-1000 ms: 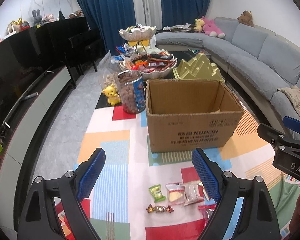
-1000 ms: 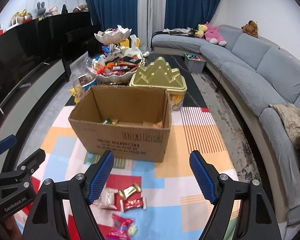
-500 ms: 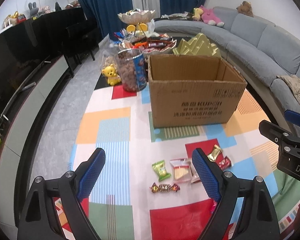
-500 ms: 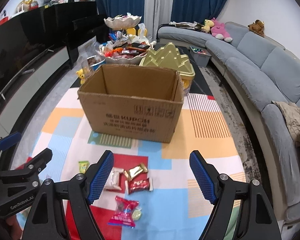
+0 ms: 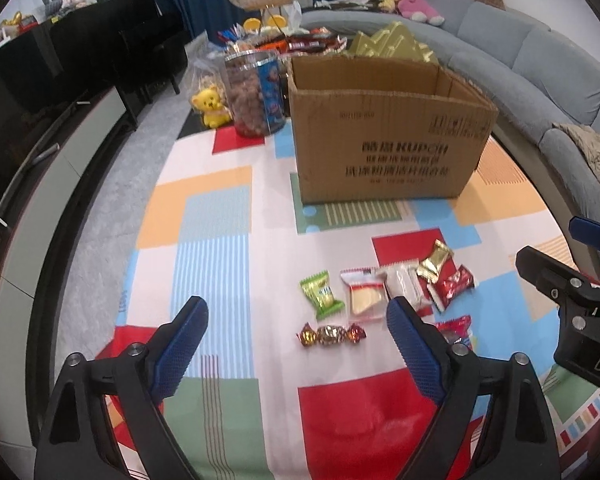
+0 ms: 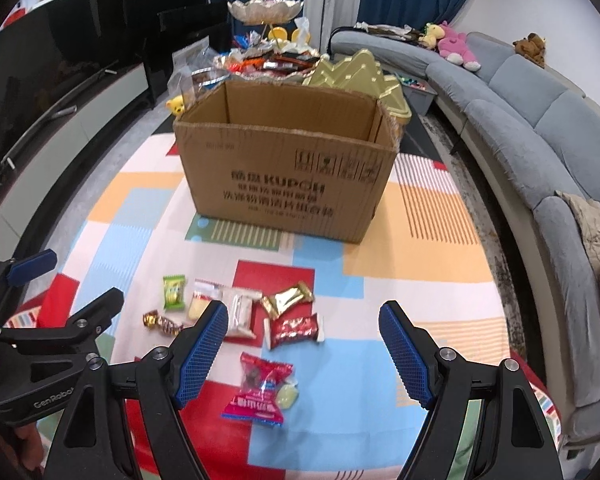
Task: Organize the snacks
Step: 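Withdraw both tools from the box and move toward the remaining snacks, then grasp the red-pink candy bag with the right tool while the left tool approaches the wrapped sweets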
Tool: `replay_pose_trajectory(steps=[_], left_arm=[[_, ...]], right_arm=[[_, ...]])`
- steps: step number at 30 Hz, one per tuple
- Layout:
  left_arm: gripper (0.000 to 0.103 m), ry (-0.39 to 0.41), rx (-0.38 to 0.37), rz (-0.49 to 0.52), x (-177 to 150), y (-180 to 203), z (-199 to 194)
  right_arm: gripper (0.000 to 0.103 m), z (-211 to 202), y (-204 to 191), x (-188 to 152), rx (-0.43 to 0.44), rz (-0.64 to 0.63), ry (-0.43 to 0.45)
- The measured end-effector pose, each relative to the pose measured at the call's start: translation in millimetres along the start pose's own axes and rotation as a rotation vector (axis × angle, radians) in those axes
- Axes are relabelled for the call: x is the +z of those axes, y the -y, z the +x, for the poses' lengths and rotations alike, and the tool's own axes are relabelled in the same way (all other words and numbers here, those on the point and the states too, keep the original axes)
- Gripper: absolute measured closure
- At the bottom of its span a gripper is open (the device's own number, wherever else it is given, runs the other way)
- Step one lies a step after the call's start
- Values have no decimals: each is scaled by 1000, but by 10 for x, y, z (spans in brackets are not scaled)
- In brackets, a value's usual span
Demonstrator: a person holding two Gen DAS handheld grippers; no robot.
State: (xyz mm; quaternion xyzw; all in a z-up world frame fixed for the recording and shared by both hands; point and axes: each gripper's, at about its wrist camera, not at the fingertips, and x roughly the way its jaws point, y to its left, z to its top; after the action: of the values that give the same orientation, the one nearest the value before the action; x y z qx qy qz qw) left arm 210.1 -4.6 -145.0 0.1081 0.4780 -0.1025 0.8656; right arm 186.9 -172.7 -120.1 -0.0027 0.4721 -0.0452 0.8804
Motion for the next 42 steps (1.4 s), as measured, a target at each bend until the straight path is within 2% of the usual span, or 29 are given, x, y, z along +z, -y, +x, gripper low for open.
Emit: replay_pose_trajectory(steps=[18, 35, 37, 42], left_arm=[[10, -180, -4, 63, -167, 128, 562], [11, -261, -39, 4, -249, 65, 928], [11, -265, -37, 4, -258, 65, 963], [15, -275, -34, -2, -276, 42, 1042]], right_arm=[[24, 527, -58, -275, 63, 23, -244], [25, 899, -205, -416, 93, 4, -351], [31, 931, -216, -431, 98, 6, -360], [38, 1026, -266, -476, 110, 6, -385]])
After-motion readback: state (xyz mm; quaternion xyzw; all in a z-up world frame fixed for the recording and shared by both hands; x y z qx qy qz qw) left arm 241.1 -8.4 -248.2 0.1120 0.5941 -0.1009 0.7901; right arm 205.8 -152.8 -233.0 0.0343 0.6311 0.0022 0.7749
